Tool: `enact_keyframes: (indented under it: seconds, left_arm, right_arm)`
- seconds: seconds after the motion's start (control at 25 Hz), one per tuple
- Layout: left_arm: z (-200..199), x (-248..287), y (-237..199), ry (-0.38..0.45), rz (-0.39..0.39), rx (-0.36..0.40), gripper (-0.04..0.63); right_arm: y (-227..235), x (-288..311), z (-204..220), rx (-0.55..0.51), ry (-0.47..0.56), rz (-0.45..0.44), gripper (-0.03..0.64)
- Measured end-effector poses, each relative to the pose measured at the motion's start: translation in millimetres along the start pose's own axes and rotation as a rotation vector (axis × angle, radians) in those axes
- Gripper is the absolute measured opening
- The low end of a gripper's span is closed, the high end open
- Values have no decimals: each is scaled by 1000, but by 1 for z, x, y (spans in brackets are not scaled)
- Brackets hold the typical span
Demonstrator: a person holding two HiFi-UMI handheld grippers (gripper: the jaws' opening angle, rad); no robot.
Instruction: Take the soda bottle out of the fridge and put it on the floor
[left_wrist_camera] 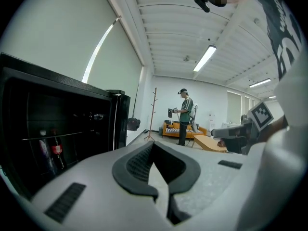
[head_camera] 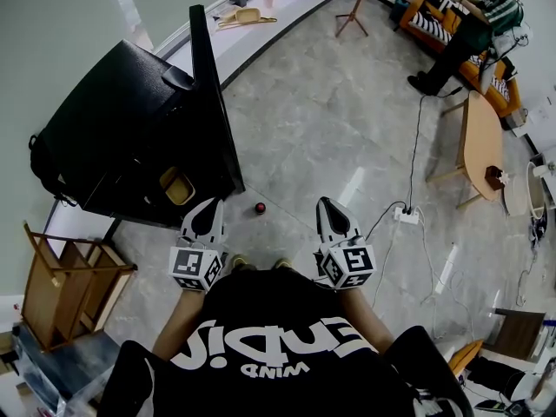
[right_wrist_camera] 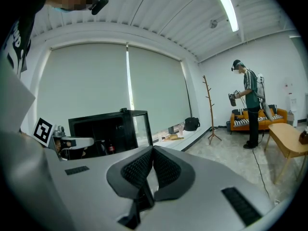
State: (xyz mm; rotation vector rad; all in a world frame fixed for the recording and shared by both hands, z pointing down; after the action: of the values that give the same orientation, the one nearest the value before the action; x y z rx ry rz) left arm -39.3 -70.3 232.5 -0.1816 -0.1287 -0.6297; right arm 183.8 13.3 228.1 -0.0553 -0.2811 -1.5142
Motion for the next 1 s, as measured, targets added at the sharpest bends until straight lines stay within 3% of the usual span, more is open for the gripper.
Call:
enact_keyframes:
  seconds: [1.0]
  left_arm:
    - [2, -5, -1, 6, -31, -32, 6]
  right_arm:
    - [7, -4, 9, 5, -32, 20, 23]
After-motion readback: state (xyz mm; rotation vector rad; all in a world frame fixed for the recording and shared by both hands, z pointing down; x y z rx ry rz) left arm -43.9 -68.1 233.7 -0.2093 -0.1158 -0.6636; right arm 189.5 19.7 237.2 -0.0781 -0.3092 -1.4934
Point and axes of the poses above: the fingertips, and each gripper's own axes: x forward along the fingers, y to its right, z out of its underside, the point moved 1 cm from there along -x, backward along the fingers, and after that the axes turned 7 degrees about z, right-handed, at the moved point
